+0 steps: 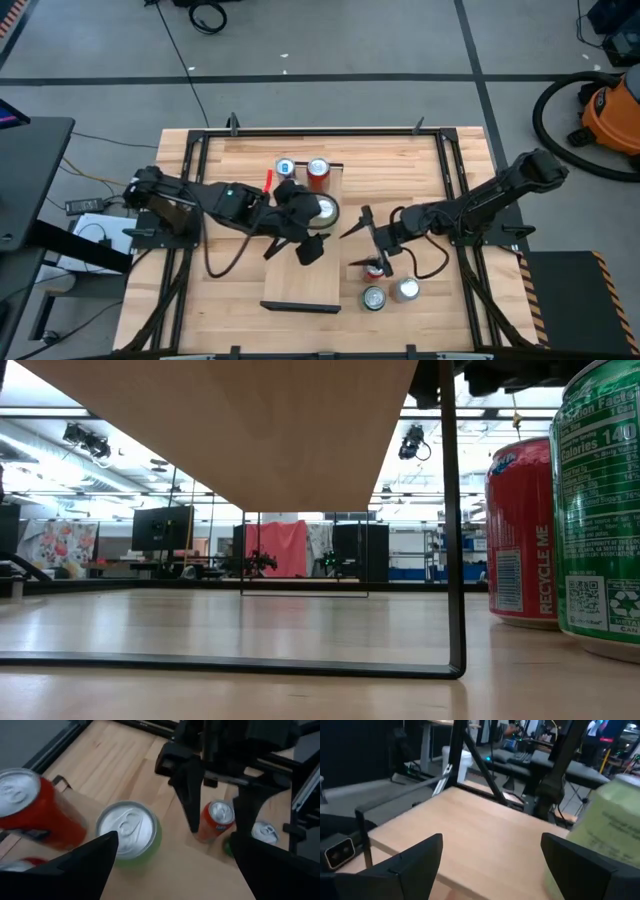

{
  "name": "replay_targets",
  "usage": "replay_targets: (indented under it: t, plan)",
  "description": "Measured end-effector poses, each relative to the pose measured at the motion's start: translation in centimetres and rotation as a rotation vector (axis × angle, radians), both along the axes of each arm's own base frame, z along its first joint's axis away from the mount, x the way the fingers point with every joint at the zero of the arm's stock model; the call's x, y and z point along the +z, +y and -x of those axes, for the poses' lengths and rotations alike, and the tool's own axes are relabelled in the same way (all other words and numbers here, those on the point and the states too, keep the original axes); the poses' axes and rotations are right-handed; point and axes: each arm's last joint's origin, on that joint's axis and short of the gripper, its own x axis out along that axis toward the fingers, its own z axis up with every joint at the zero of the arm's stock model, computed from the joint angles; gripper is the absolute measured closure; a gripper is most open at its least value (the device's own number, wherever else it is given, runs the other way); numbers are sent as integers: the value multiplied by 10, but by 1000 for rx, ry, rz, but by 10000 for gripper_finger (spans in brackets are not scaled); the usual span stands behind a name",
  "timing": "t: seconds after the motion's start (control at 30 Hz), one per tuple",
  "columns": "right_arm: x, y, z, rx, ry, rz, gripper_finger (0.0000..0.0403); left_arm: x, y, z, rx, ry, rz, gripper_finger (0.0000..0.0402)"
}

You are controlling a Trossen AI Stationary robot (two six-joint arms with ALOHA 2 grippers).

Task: Place canned beverage on shelf
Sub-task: Put the light green soda can on the shelf

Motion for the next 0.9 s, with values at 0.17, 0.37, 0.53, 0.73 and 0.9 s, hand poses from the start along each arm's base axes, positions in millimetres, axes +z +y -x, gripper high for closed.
replay_targets:
  t: [0.17,0.37,0.53,0.73,0.9]
  plan:
    - [-16,2,-12,-76,-4,11,54,-12,2,-8,-25,64,-11,6]
    - [-25,-6,-22,-228,-13,29,54,-15,3,-7,-25,107,-23,6]
    - [-26,-21,-24,-343,5,5,54,-16,5,-5,-22,122,-22,6]
    - [-26,-35,-25,-500,3,35,54,-16,4,-6,-25,119,-21,6]
    - [-25,-26,-22,-466,11,71,54,-16,4,-6,-29,121,-17,6]
